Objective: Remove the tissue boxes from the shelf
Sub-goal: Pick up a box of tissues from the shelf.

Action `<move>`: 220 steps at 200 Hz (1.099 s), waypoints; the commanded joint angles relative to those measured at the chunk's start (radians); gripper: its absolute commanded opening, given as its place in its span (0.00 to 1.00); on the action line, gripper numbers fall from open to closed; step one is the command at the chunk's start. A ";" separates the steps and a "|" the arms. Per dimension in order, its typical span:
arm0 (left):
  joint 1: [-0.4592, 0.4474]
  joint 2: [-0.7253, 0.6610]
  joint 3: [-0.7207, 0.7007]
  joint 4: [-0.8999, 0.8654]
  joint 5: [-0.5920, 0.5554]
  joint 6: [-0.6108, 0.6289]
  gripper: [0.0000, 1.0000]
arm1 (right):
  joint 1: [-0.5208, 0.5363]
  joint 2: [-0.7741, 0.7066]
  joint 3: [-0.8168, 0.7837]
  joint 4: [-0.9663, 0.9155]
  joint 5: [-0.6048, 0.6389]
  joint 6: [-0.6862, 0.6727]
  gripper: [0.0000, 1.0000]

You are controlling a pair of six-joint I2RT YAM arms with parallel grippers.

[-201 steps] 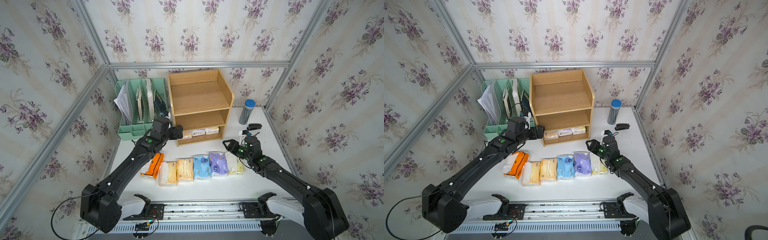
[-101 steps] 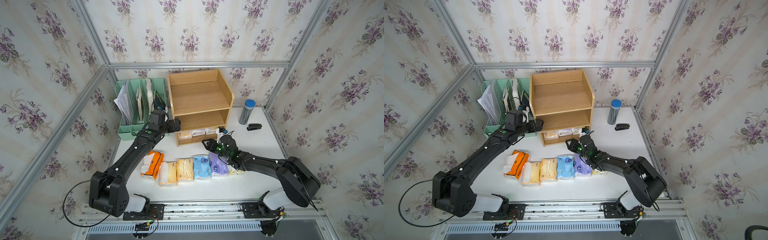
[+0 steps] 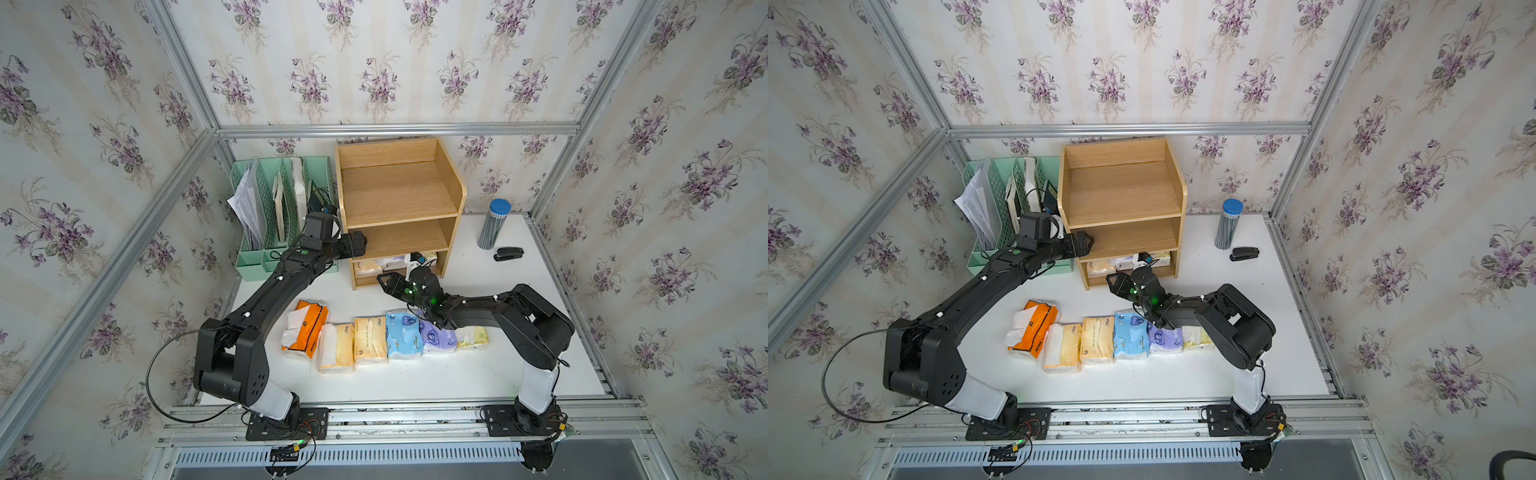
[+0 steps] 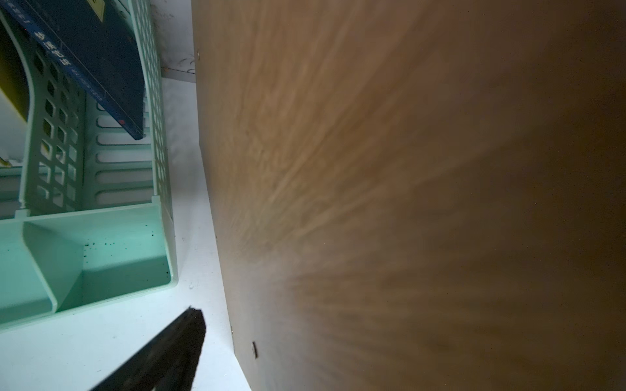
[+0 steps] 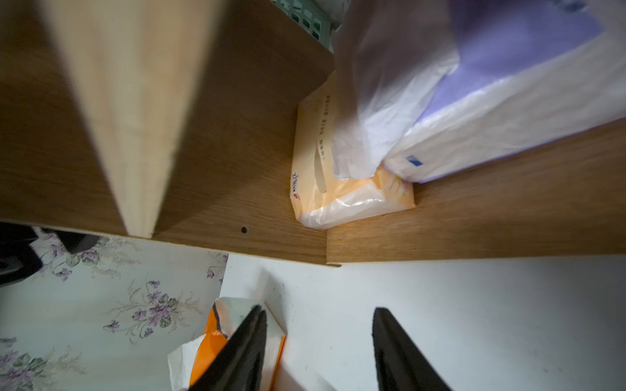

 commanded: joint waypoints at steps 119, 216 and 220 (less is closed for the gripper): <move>0.003 -0.008 -0.009 0.013 0.087 0.052 0.99 | 0.004 0.269 0.199 0.185 0.174 0.186 0.59; 0.004 -0.042 -0.032 -0.009 0.112 0.075 0.99 | 0.005 0.377 0.295 0.173 0.189 0.238 0.52; 0.003 -0.043 -0.032 -0.011 0.112 0.077 0.99 | 0.008 0.377 0.296 0.174 0.187 0.236 0.50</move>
